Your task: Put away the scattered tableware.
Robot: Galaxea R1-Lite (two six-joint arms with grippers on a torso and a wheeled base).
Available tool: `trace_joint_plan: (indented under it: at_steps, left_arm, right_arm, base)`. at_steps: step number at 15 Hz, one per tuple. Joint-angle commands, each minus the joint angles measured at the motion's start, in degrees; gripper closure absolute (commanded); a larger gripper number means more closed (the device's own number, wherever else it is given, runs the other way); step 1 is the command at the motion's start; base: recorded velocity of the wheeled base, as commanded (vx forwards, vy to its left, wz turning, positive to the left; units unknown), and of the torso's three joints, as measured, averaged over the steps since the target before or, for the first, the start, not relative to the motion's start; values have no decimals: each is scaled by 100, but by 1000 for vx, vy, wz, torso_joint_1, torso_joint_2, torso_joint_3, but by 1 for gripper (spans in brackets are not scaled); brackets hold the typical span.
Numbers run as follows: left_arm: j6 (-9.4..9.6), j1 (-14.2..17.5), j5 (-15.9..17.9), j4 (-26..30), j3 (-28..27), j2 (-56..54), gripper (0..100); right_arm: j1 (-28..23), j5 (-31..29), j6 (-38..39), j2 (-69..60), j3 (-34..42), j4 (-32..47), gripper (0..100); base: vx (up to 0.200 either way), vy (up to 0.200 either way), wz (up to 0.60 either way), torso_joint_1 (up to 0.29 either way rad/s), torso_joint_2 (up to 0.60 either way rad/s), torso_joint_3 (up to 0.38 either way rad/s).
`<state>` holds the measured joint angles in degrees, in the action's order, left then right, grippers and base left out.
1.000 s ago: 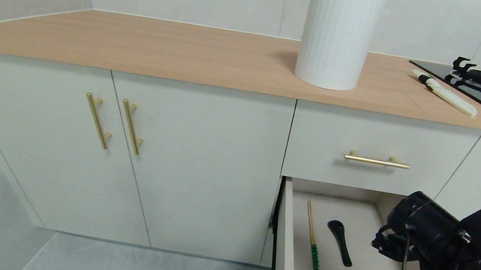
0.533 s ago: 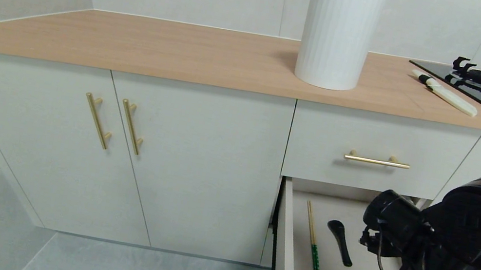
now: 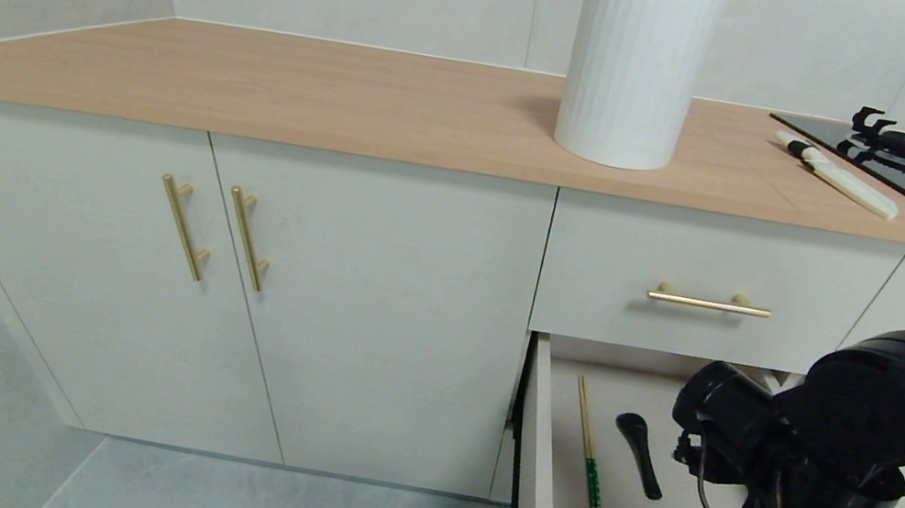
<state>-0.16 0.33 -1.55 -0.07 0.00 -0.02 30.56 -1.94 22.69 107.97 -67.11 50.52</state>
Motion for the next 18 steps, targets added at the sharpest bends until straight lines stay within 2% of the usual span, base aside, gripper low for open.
trace_joint_plan:
  at_steps: [1,4,8,14,18]
  left_arm:
    - [-2,2,-3,7,0,2,0]
    - [-2,2,-3,-1,0,2,0]
    - [-2,2,-3,7,0,2,0]
    - [-2,2,-3,-1,0,2,0]
    - [-2,2,-3,-1,0,2,0]
  right_arm:
    - [-24,-140,16,31,-4,-24,0]
    - [-85,-509,104,40,5,-42,0]
    - [-288,-703,113,13,22,-306,0]
    - [-481,-940,183,-13,330,-1290,0]
    - [-560,-1186,175,-92,796,-2406,0]
  base:
    - [0,0,0,0,0,0]
    - [0,0,0,0,0,0]
    - [0,0,0,0,0,0]
    - [0,0,0,0,0,0]
    - [0,0,0,0,0,0]
